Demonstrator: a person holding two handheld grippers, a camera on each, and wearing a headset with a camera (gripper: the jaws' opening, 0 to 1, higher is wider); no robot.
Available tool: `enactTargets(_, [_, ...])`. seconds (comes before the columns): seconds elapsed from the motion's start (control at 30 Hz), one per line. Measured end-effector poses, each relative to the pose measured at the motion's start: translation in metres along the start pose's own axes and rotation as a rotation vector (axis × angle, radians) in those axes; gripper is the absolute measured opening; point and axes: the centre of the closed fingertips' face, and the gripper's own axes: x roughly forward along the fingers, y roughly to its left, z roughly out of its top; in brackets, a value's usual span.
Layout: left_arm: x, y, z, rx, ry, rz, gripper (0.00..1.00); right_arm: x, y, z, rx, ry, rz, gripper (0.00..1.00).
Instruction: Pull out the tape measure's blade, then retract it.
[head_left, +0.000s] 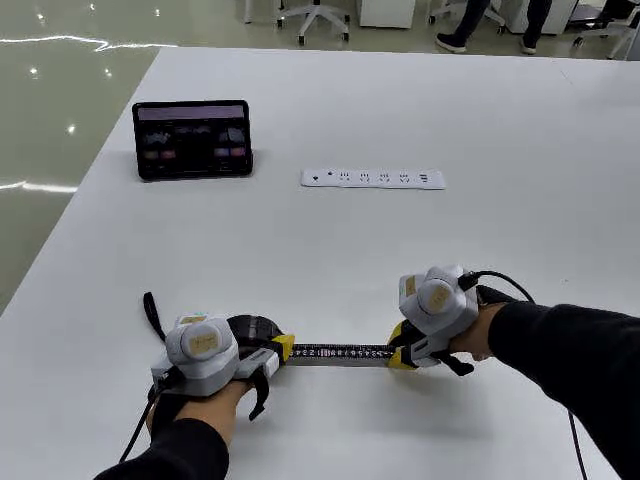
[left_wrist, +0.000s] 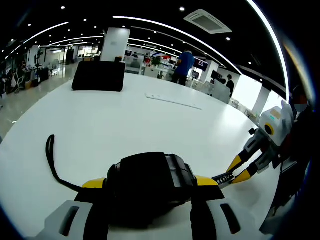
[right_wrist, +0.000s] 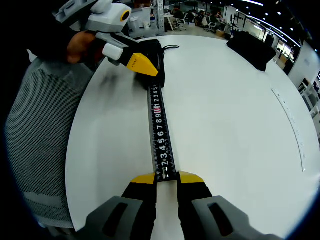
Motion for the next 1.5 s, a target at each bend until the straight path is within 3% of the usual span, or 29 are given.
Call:
enactTargets(0.83, [-0.001, 0.001, 0.0, -0.004, 0.004, -0.004, 0.62, 0.01, 0.001, 0.014, -0.027, -0.009, 0.005, 0.1])
enactTargets(1.5, [0.0, 0.002, 0.0, -0.006, 0.007, -0.008, 0.62, 0.017, 0.004, 0.027, 0.002, -0.038, 0.016, 0.1])
